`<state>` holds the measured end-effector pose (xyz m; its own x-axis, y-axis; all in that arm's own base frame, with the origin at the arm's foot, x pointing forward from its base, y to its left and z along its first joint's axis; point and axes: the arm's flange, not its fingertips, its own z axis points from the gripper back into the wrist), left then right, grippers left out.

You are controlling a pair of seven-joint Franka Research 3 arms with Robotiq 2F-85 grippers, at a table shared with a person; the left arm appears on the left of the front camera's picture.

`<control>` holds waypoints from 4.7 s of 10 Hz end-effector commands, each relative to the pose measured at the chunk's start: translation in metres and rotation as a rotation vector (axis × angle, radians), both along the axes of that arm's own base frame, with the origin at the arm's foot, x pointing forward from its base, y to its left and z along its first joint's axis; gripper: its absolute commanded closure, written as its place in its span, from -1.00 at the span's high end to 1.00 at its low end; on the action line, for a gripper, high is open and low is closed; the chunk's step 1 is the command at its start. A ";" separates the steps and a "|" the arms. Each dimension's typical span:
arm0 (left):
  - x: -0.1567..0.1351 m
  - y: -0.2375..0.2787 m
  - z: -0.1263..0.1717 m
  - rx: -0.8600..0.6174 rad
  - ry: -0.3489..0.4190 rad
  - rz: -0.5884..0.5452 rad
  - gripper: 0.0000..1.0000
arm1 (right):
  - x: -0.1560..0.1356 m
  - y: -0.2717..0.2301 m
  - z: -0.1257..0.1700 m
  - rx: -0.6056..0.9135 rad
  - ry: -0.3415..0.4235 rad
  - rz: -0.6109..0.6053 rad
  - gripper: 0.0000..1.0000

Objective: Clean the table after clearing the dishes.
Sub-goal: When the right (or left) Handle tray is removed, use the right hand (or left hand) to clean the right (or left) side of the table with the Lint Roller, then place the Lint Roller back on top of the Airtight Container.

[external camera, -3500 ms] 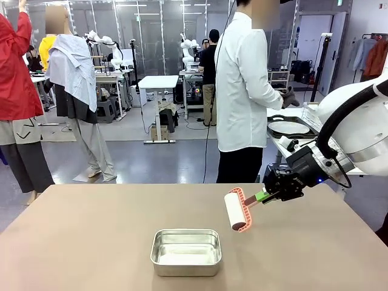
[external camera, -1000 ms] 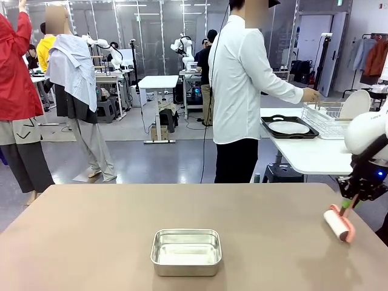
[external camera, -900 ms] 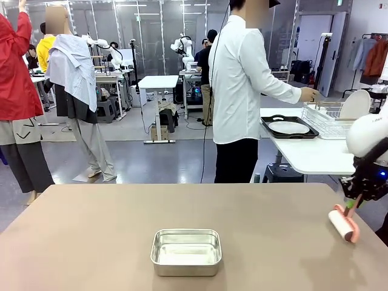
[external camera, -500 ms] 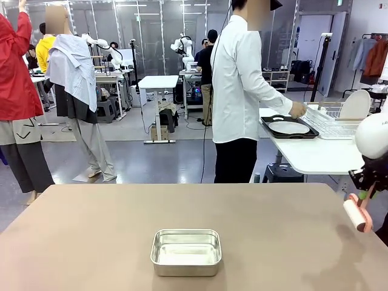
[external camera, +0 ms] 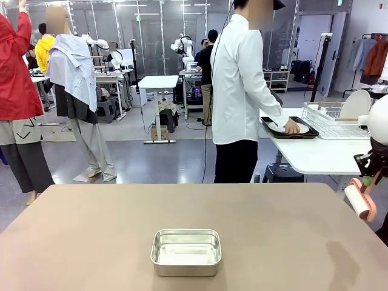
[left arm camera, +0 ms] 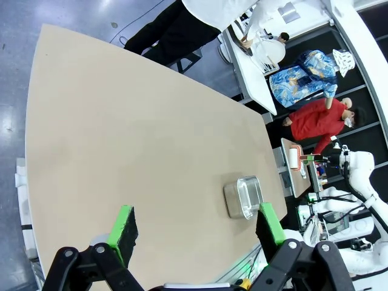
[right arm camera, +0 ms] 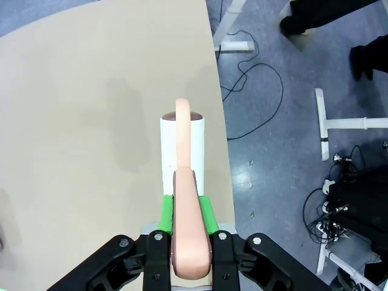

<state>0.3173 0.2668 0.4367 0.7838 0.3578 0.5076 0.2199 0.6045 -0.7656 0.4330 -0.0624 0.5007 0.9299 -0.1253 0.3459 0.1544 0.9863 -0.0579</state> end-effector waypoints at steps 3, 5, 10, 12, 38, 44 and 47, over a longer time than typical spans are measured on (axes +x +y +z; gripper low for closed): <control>-0.001 0.003 0.004 -0.004 0.013 -0.008 1.00 | 0.006 -0.002 -0.003 -0.002 -0.004 -0.002 -0.59; -0.001 0.003 0.004 -0.004 0.013 -0.008 1.00 | 0.006 -0.002 -0.003 -0.002 -0.004 -0.002 -0.59; -0.001 0.003 0.004 -0.004 0.013 -0.008 1.00 | 0.006 -0.002 -0.003 -0.002 -0.004 -0.002 -0.59; -0.001 0.003 0.004 -0.004 0.013 -0.008 1.00 | 0.006 -0.002 -0.003 -0.002 -0.004 -0.002 -0.59; -0.001 0.003 0.004 -0.004 0.013 -0.008 1.00 | -0.076 0.461 -0.013 -0.263 0.226 1.679 -0.59; -0.001 0.003 0.004 -0.004 0.013 -0.008 1.00 | -0.009 0.475 -0.064 -0.203 0.301 1.760 -0.59; -0.001 0.003 0.004 -0.004 0.013 -0.008 1.00 | 0.016 0.465 -0.079 -0.110 0.370 1.742 -0.59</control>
